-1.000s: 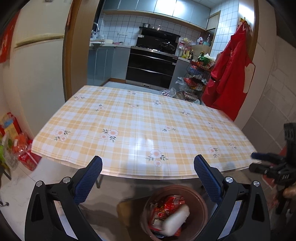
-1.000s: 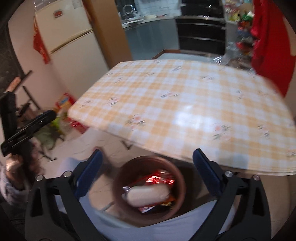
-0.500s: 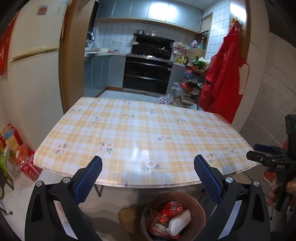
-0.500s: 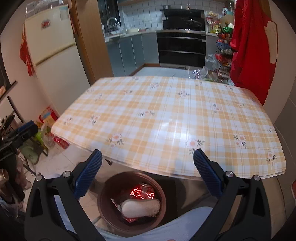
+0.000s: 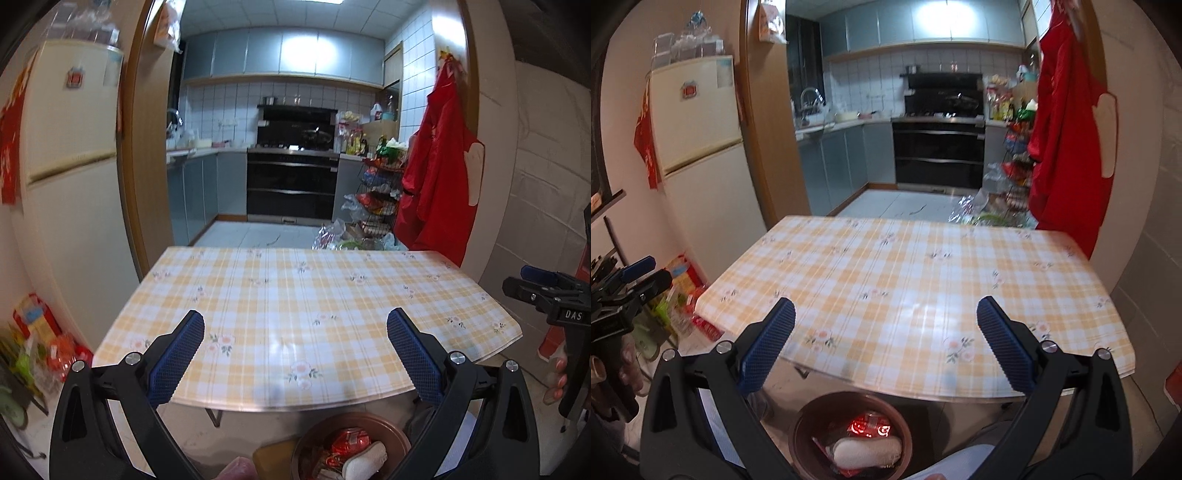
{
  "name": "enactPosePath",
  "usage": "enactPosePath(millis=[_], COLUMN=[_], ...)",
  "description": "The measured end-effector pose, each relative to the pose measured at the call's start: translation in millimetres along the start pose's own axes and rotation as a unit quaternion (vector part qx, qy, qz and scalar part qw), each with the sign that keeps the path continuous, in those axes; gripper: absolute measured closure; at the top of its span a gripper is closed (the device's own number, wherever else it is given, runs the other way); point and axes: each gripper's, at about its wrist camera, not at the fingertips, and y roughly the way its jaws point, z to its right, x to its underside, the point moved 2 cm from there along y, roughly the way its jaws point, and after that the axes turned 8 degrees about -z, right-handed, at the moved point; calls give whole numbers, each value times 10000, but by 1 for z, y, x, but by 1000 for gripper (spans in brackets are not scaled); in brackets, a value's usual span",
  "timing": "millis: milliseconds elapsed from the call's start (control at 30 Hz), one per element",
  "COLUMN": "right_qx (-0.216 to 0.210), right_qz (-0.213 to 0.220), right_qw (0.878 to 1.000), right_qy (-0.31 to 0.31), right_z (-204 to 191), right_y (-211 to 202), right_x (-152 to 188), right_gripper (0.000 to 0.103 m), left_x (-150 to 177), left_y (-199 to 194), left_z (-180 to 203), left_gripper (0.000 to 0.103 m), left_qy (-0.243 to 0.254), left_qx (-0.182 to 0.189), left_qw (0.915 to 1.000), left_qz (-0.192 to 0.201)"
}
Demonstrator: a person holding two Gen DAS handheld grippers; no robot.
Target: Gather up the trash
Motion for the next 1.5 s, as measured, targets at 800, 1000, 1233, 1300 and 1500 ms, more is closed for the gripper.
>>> enactPosePath(millis=[800, 1000, 1233, 1300, 1500], right_qx=[203, 207, 214, 211, 217], right_qz=[235, 239, 240, 240, 237], right_qw=[9995, 9995, 9994, 9995, 9994], right_qy=[87, 87, 85, 81, 83], right_z=[5, 4, 5, 4, 4], right_y=[-18, -18, -18, -18, -18], right_x=[-9, -10, -11, -11, -11], right_gripper=[6, 6, 6, 6, 6], left_x=[-12, -12, -11, -12, -12], left_y=[-12, -12, -13, -13, -14], left_z=[23, 22, 21, 22, 22], left_gripper=[6, 6, 6, 6, 6], left_qy=[213, 203, 195, 199, 195], left_qx=[-8, -5, -18, -24, -33], left_qw=[9996, 9996, 9996, 9996, 9996], left_qz=[206, 211, 210, 207, 210])
